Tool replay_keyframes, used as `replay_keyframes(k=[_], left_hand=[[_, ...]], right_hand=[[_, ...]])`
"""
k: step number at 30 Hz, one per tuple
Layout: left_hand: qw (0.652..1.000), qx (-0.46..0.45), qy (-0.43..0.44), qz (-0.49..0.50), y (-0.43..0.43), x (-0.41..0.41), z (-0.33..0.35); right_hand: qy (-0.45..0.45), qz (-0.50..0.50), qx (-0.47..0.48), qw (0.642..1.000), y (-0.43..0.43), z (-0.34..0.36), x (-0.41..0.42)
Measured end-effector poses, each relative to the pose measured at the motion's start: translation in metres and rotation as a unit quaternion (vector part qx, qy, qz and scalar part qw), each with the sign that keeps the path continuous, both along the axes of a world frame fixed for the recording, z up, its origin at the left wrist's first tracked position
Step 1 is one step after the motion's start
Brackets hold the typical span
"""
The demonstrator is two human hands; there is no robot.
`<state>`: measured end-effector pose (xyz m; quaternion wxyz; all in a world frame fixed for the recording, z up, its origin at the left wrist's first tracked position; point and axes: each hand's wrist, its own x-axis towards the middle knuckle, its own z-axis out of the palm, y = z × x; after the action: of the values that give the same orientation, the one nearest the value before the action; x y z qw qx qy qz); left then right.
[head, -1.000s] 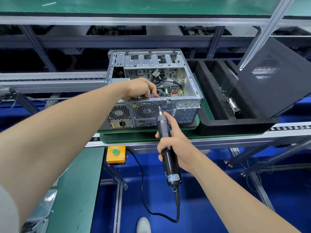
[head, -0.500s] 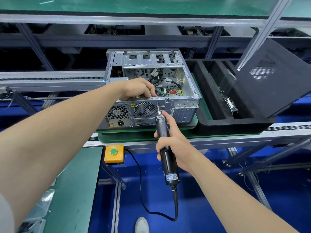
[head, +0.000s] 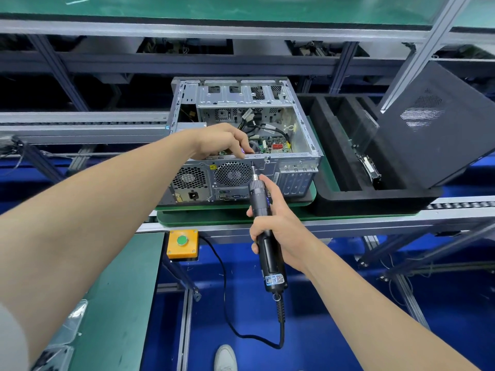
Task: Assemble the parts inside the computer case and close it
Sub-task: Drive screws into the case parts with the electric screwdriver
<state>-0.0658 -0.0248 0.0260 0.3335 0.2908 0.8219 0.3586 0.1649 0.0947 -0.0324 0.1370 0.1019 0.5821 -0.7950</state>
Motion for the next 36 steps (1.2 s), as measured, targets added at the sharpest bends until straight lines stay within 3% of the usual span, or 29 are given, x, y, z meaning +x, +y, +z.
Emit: replay_keyframes(k=[29, 36], left_hand=[[1.0, 0.011, 0.008, -0.009, 0.0015, -0.0068, -0.0063], [0.996, 0.01, 0.07, -0.06, -0.0053, 0.0006, -0.0064]], right_hand=[[0.01, 0.007, 0.016, 1.0, 0.0021, -0.0039, -0.0034], [0.008, 0.0, 0.007, 1.0, 0.0012, -0.0059, -0.0042]])
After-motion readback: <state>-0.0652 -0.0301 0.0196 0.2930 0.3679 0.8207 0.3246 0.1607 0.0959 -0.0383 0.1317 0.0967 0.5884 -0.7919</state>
